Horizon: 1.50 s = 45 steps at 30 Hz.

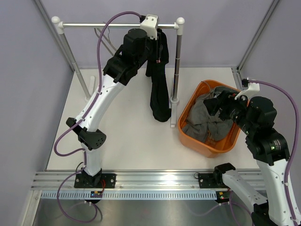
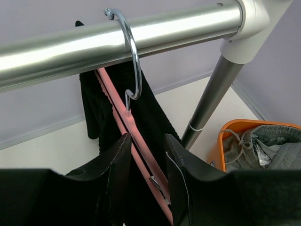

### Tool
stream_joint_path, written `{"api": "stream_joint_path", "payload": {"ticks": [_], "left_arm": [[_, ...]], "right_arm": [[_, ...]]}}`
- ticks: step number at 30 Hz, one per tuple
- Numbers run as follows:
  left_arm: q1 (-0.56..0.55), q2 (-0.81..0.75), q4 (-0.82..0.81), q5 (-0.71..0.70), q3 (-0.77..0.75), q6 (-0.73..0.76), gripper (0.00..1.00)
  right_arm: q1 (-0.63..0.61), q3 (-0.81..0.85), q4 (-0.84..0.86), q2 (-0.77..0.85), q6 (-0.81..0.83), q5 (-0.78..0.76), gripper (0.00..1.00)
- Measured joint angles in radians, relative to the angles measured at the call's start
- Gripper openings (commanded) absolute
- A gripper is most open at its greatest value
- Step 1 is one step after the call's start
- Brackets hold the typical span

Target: Remove the shorts from the hanger

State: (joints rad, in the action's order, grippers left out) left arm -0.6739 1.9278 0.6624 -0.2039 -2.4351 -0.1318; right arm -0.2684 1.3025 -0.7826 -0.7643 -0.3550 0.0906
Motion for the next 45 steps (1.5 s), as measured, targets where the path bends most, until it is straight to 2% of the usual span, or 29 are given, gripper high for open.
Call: {"api": "stream_joint_path", "payload": {"ticks": [8,9,10,22,32,40,45], "left_arm": [[-0.005,0.006,-0.002,-0.006,-0.002,-0.001,0.42],[-0.009,0.005,-0.004,-0.013,-0.001,0.000,0.48],[-0.015,0.005,-0.008,-0.021,0.000,0.003,0.48],[-0.105,0.021,-0.148,-0.254,0.069,0.015,0.49],[-0.110,0.026,-0.200,-0.431,0.118,0.023,0.42],[-0.110,-0.029,-0.231,-0.490,0.253,0.028,0.41],[-0.110,-0.070,-0.233,-0.491,0.259,0.039,0.44]], "right_arm": [[0.000,0.000,0.006,-0.010,0.000,0.001,0.73],[0.000,0.000,0.008,-0.011,0.000,0.001,0.73],[0.000,0.000,0.010,-0.012,0.000,0.001,0.73],[0.000,-0.001,0.014,-0.024,0.001,0.000,0.73],[0.000,-0.001,0.014,-0.024,0.008,0.000,0.74],[0.000,-0.002,0.015,-0.020,0.010,0.001,0.74],[0.000,-0.005,0.015,-0.019,0.009,0.005,0.74]]}}
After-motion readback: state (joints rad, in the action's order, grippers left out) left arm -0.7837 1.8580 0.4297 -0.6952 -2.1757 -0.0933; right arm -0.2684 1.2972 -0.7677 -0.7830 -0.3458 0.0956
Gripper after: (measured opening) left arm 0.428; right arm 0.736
